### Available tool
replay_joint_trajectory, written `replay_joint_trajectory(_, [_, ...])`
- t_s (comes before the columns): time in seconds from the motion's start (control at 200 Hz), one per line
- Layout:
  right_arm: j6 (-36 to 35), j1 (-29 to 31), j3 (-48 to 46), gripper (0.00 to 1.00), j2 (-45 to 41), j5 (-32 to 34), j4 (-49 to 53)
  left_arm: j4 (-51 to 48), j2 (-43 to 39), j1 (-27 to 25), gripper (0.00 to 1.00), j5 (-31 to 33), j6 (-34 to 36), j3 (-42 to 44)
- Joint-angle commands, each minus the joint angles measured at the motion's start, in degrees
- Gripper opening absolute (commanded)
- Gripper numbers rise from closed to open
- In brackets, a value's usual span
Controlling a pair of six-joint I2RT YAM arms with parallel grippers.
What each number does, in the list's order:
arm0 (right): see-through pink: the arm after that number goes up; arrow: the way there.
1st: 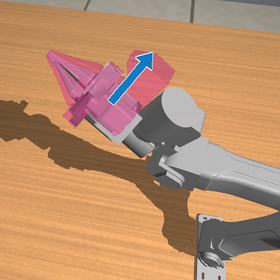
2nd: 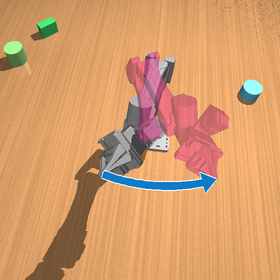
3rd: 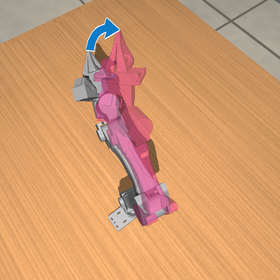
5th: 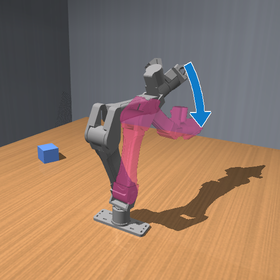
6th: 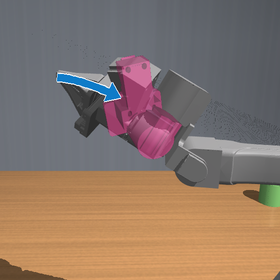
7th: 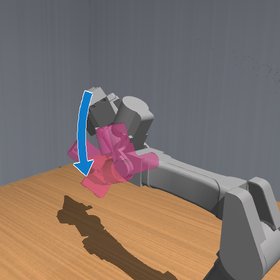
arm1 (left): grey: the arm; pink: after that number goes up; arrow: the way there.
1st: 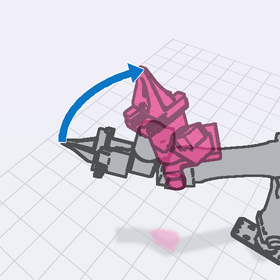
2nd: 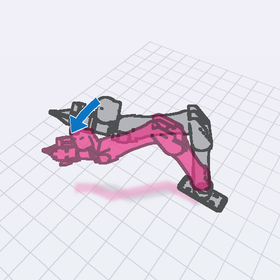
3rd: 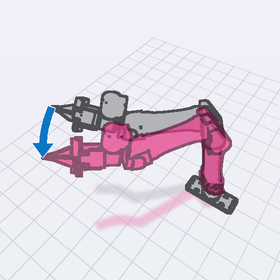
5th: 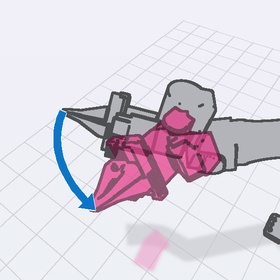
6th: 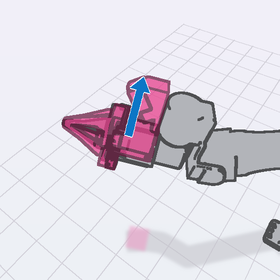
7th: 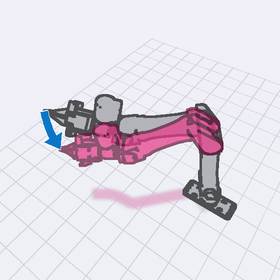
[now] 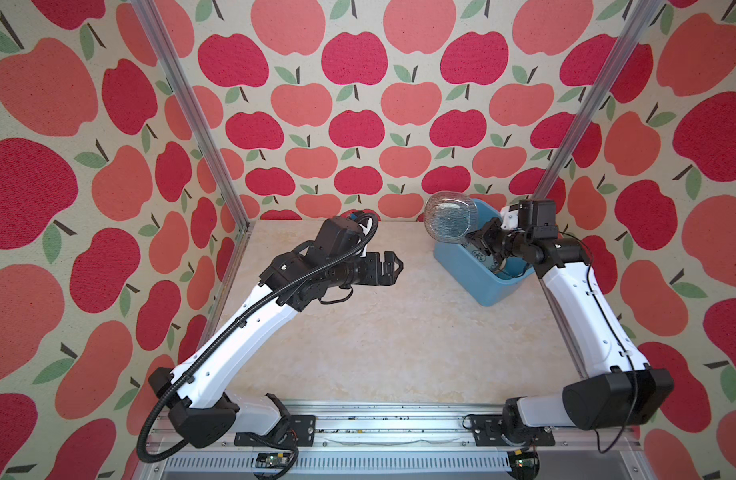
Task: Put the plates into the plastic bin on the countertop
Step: 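Carry the glass plate into the bin with the right gripper while the left gripper follows, then lower the glass plate onto the stack in the bin with the right gripper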
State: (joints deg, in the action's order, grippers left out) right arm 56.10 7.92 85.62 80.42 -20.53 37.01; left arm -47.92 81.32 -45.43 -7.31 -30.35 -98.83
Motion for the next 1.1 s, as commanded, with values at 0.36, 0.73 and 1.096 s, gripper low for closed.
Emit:
replay_joint_trajectory(0.36, [20.4, -14.6, -10.0, 0.02, 2.1, 1.6, -7.3, 5.2, 18.7, -7.6, 0.99, -1.9, 7.3, -15.2])
replay_joint_trajectory(0.73, [23.8, -13.9, -4.0, 0.02, 9.9, 9.9, -1.5, 6.9, 18.6, -9.1, 0.99, -1.5, 5.5, -10.8])
replay_joint_trajectory(1.096, [24.2, -9.6, 5.2, 0.02, 19.7, 15.8, 4.6, 8.8, 14.3, -8.5, 0.99, 0.5, 4.2, -3.6])
